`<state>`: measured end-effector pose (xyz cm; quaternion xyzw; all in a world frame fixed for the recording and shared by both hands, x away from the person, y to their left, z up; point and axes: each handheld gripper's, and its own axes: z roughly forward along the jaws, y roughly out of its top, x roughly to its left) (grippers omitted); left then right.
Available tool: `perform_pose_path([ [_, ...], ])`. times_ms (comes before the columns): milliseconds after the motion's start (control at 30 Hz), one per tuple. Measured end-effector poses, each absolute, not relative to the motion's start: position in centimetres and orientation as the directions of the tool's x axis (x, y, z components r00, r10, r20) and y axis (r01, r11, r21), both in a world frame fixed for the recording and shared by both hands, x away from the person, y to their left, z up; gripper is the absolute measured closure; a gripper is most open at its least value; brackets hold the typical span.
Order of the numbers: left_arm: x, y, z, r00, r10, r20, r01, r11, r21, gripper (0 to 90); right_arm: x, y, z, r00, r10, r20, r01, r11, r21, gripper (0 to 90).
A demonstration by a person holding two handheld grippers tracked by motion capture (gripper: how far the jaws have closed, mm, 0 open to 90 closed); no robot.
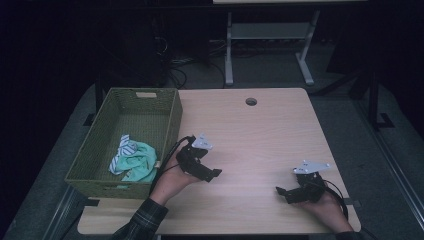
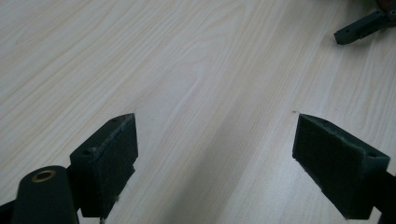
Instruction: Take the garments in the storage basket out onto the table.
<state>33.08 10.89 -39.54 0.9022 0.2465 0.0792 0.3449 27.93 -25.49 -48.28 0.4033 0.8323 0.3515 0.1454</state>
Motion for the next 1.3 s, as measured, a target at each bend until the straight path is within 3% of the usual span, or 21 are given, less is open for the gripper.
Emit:
perform_pose_path([
  [1300,34.4,14.5,-35.4,0.853,0.521,-0.027,0.395,-0.612,0.685,14.4,28.0,-25.5,-48.3,-0.627,0.778,0.036,0.568,0.425,0.705,2.1],
])
